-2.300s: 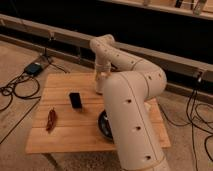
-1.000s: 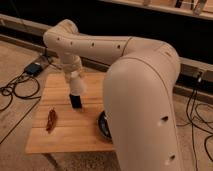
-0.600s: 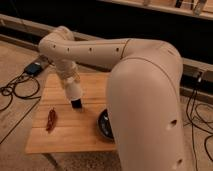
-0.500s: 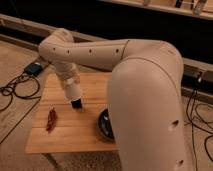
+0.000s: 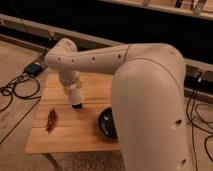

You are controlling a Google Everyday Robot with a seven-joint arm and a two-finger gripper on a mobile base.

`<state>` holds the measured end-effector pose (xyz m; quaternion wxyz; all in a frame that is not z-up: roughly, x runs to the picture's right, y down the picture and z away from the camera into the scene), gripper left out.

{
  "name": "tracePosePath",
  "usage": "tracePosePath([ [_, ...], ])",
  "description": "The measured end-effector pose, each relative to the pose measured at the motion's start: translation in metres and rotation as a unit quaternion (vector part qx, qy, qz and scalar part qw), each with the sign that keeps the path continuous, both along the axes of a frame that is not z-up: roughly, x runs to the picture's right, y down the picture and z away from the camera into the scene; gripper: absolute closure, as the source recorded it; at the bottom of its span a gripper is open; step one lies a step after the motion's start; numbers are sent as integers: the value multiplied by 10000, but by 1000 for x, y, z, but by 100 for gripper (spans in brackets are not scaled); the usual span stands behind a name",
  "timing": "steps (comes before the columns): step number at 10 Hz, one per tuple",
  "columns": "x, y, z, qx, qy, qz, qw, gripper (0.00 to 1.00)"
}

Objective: Place the ceramic cup over the eraser

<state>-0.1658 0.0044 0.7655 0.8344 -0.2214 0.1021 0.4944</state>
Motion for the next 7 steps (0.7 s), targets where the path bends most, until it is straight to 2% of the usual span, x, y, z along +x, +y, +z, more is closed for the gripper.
tracePosePath([
  [7,-6,35,46,-308,-291,31,9991,99],
])
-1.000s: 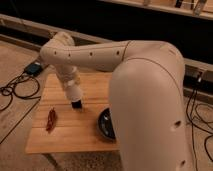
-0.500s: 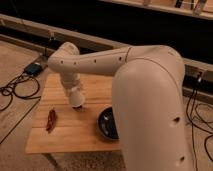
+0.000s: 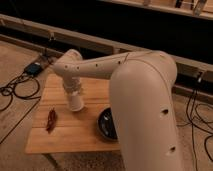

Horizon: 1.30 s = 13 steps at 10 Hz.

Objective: Place the ceramic cup over the eraser

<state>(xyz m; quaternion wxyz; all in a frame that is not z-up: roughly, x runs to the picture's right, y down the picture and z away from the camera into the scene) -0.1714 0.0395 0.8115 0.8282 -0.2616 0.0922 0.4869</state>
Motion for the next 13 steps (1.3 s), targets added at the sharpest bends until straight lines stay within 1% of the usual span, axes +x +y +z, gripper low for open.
tracePosePath([
  [2,0,4,14,4,-68,-25,10000,84],
  [4,5,8,27,-3,-76,-36,10000,64],
  [5,8,9,33,-14,-54,-39,10000,54],
  [6,12,11,37,-19,-27,-32,10000,42],
  [8,15,11,42,-19,-5,-5,10000,25],
  [9,16,11,43,-17,8,20,10000,20],
  [13,16,11,43,-19,14,28,10000,20],
])
